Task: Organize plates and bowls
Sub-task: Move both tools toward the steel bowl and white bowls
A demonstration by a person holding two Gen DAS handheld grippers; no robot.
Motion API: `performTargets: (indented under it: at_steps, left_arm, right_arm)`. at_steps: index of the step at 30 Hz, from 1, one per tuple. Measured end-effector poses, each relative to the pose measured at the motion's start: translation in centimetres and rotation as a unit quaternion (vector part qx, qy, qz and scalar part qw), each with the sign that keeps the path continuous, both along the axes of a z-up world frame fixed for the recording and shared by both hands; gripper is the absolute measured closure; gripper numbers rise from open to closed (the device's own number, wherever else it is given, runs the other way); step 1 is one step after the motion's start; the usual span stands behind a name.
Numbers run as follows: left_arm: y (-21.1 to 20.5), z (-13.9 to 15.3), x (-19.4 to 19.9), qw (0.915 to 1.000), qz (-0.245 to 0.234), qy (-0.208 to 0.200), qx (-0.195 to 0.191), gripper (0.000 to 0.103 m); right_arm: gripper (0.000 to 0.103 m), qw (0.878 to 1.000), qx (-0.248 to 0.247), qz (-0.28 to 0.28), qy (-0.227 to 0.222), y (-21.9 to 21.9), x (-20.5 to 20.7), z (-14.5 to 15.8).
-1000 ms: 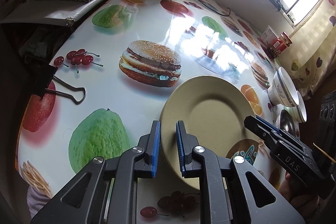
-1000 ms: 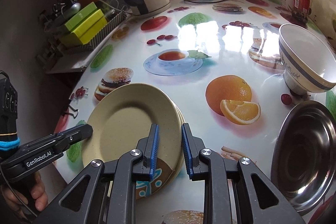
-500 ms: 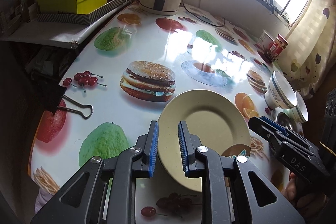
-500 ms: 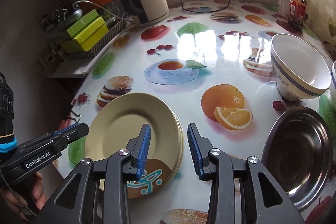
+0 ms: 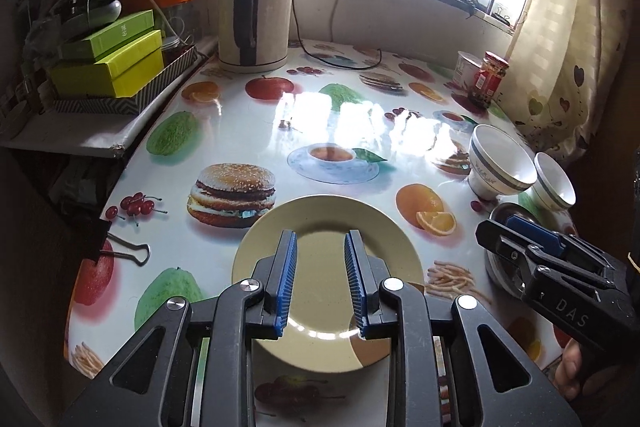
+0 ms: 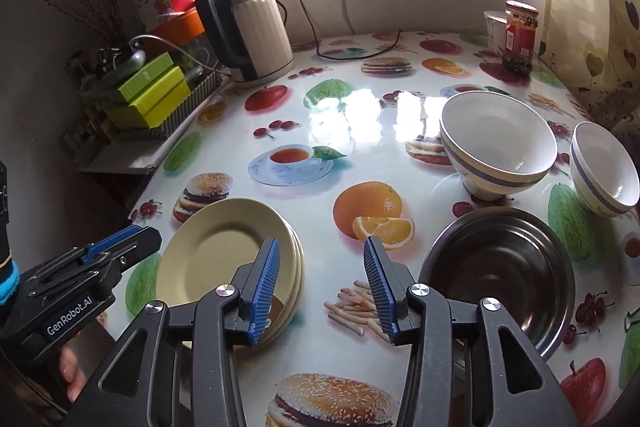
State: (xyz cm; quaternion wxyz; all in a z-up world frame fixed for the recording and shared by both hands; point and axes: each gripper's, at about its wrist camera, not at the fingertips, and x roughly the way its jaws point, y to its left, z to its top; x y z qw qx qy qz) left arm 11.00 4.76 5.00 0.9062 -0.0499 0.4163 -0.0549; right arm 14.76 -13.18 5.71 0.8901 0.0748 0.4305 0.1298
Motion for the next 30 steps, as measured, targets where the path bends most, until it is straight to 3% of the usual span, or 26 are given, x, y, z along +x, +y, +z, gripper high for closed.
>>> performTargets:
  at_steps: [10, 12, 14, 22, 30]
  left_arm:
    - [-3.7, 0.4, 0.4, 0.9988, -0.045, -0.015, 0.011, 0.076]
    - [-4.5, 0.2, 0.7, 0.9983, -0.055, -0.012, 0.011, 0.071]
    - [-5.2, 0.0, 0.9, 0.9978, -0.065, -0.01, 0.01, 0.058]
    - [-8.2, -0.6, 2.1, 0.9952, -0.097, 0.002, 0.009, 0.058]
    - [-11.2, -1.5, 3.4, 0.9905, -0.134, 0.026, -0.018, 0.058]
  right_arm:
    - [0.052, 0.997, -0.038, -0.048, -0.036, -3.4, -2.2, 1.6]
    - [0.051, 0.997, -0.043, -0.054, -0.04, -4.2, -2.5, 1.9]
    - [0.051, 0.996, -0.046, -0.065, -0.043, -5.1, -2.9, 2.1]
    - [0.047, 0.991, -0.053, -0.112, -0.047, -9.2, -4.0, 2.5]
    - [0.045, 0.986, -0.054, -0.153, -0.031, -13.3, -4.3, 1.5]
